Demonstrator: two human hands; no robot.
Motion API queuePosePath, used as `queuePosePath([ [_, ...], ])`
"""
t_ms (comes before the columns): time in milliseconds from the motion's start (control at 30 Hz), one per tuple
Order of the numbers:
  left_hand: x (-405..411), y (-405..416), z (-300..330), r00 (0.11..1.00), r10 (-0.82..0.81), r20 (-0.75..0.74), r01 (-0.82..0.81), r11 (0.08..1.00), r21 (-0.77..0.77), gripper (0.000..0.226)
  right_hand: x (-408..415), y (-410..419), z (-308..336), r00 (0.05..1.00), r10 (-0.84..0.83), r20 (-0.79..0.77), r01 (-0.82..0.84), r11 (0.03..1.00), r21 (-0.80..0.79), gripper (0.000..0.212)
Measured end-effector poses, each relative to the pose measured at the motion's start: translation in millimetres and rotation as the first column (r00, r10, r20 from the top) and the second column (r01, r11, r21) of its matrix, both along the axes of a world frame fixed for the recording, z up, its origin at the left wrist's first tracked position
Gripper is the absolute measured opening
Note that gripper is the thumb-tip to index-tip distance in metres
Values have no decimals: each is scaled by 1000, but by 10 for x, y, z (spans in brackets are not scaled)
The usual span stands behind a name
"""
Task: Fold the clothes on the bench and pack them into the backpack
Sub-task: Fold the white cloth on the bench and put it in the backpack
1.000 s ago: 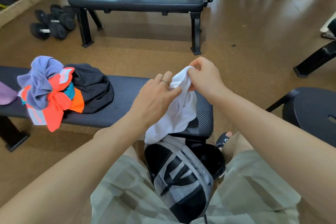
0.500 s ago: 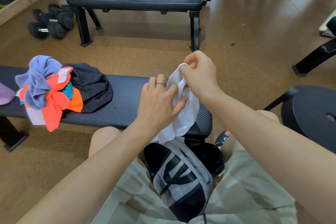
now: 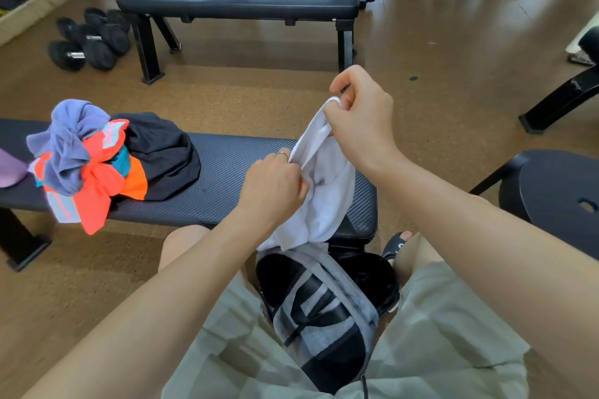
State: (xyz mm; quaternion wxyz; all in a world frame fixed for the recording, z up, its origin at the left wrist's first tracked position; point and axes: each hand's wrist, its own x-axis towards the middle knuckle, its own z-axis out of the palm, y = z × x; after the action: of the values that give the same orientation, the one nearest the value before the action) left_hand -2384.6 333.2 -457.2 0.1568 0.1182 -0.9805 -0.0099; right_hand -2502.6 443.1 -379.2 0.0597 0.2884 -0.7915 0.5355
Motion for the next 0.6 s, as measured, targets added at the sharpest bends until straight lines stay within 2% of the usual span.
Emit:
queuePosePath([
  [100,25,-56,43,990,58,125,-54,998,-42,41,-51,-5,124,997,-30,-67,26,998,-62,21],
  [167,41,-148,115,982,106,158,-95,993,-71,40,-125,10,208,993,-56,-104,46,995,-89,20],
  [267,92,-394,333,989,142,50,-135,983,-122,32,-342,96,254,982,-117,-149,109,992,-62,22],
  [333,135,-581,541,985,119,-125,-135,982,-129,27,-497,183,202,977,-148,-155,155,987,40,25],
  [400,141,-673,712,973,47,-225,-78,988,-131,23,-566,253,89,974,-148,-170,187,952,242,28],
  [467,124,-662,749,973,-86,-212,52,986,-159,21,-566,294,-59,977,-120,-178,185,891,414,31],
  [533,132,-653,680,965,-205,-160,176,968,-179,18,-558,323,-177,985,-113,-132,165,843,511,29],
  [600,168,-701,563,966,-249,-75,229,949,-217,18,-589,364,-275,992,-114,-63,129,802,584,25],
])
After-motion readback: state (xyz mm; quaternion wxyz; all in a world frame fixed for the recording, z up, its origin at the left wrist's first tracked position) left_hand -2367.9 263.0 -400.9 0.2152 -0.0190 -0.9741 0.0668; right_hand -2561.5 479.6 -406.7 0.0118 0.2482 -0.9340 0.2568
